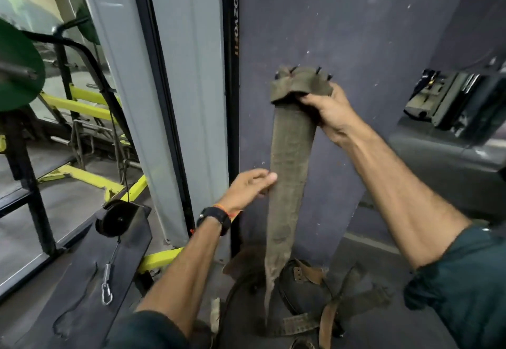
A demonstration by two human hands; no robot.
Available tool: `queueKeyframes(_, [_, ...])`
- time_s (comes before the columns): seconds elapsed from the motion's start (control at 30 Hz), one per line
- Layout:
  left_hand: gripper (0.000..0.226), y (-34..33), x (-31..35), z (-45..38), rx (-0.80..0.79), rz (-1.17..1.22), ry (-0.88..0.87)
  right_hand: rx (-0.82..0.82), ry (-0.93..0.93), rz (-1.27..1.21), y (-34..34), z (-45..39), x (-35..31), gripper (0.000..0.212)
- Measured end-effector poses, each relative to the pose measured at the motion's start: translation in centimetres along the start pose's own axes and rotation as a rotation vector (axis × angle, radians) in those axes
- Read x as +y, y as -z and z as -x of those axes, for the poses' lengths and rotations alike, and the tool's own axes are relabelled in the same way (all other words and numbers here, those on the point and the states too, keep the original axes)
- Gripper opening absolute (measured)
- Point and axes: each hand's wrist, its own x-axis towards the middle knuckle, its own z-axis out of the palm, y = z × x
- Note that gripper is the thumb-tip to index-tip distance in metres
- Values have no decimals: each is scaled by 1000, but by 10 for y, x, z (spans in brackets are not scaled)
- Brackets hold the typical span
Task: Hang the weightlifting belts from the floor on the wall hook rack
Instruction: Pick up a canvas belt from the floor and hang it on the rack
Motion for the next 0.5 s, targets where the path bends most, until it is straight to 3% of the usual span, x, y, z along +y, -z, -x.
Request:
queueKeyframes(0.13, [46, -3, 131, -58, 17, 337, -105, 8, 37, 137, 28, -4, 12, 45])
queueKeyframes(0.27, [39, -42, 189, -106, 76, 155, -162, -29, 65, 158, 77, -23, 11, 48])
queueKeyframes(0.4, [21, -83, 203, -163, 173, 200, -365, -64, 59, 170, 126, -45, 8, 47])
queueKeyframes(0.5, [30, -111, 218, -205, 277, 76, -456, -42, 68, 137, 161, -68, 11, 52])
